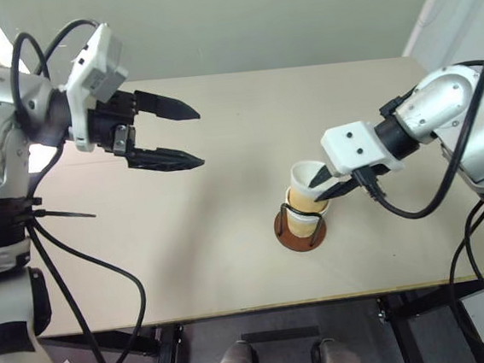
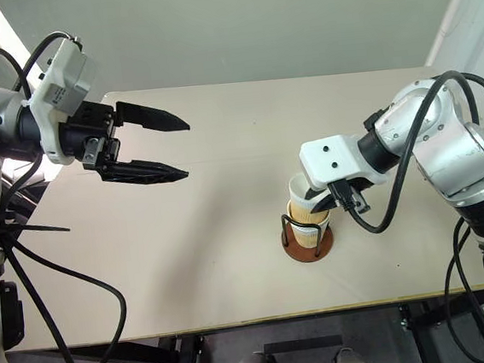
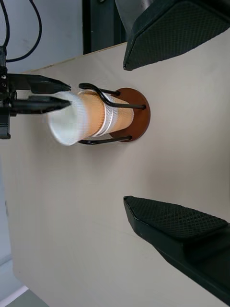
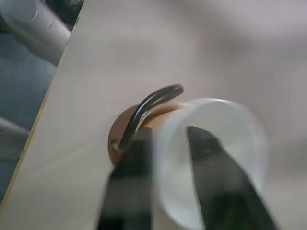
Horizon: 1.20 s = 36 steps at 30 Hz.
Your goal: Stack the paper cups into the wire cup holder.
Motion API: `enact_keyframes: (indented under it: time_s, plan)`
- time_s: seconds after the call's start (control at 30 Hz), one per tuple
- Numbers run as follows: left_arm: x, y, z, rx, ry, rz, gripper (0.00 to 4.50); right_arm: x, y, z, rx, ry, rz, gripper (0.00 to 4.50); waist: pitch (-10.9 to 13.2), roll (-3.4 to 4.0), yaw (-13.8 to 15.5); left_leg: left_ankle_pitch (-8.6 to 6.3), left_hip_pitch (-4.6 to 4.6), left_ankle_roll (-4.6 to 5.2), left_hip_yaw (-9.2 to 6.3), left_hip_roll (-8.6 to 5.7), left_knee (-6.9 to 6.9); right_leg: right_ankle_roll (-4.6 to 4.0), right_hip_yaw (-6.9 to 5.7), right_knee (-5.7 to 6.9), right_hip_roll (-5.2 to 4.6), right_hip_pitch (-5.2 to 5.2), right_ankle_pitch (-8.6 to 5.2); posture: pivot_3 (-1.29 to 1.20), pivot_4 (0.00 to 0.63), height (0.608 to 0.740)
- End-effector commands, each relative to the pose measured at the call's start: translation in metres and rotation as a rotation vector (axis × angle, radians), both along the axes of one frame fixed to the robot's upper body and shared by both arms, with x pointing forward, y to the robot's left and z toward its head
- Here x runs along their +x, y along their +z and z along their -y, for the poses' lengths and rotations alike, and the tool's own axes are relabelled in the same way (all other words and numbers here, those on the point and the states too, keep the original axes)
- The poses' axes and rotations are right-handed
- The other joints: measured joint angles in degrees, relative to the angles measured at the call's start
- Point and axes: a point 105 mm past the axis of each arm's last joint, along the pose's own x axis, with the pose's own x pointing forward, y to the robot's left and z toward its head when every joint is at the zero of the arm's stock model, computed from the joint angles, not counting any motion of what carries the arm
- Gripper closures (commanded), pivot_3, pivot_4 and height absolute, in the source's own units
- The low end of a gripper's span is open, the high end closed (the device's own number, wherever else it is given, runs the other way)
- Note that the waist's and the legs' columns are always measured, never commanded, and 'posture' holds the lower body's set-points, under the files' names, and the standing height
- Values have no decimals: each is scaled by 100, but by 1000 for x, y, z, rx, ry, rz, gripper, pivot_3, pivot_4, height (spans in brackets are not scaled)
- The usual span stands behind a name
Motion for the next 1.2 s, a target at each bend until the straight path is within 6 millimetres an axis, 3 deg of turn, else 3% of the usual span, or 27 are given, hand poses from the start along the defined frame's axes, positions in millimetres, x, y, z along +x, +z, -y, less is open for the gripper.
enact_keyframes:
  time_s: [0.03,0.23,0.47,0.57,0.73,0.93,1.03,1.2]
  plan:
    - [-4,6,-1,26,6,49,0,1,21,4,39,-21,62,2163,0,0,0,0,-1,0,0,0,0,-1,-1,0,0,0,0,0,150,740]
    - [-4,0,-2,13,22,30,0,1,47,8,232,-109,14,121,0,0,0,8,-5,-16,0,-1,1,-5,-1,1,-1,-3,-3,0,150,740]
    - [3,-8,-10,-99,140,-25,0,23,64,27,583,-346,-90,121,0,-1,-4,14,-1,-27,0,0,-1,-7,-3,7,-1,-2,-4,0,150,740]
    - [6,-11,-15,-135,188,-35,0,38,57,39,668,-447,-119,121,0,0,-4,18,3,-33,-1,1,0,-8,-3,11,0,-2,-3,0,150,740]
    - [30,-31,-37,-177,389,-1,0,74,33,70,800,-671,-113,121,0,1,-4,22,15,-39,1,2,-4,-9,-3,15,-1,1,1,0,150,740]
    - [54,-45,-58,-314,629,19,0,96,21,97,897,-829,-100,121,0,1,-3,27,16,-47,0,5,-7,-14,-8,18,-1,-1,11,0,150,740]
    - [58,-64,-67,-305,703,24,0,106,14,110,917,-900,-56,121,0,1,-3,27,29,-50,7,4,-23,-2,-5,14,-1,1,22,0,150,740]
    - [59,-76,-72,-321,760,30,0,120,3,125,987,-1007,-13,121,1,-1,-1,35,37,-64,2,8,-47,3,-14,17,0,0,28,0,150,740]
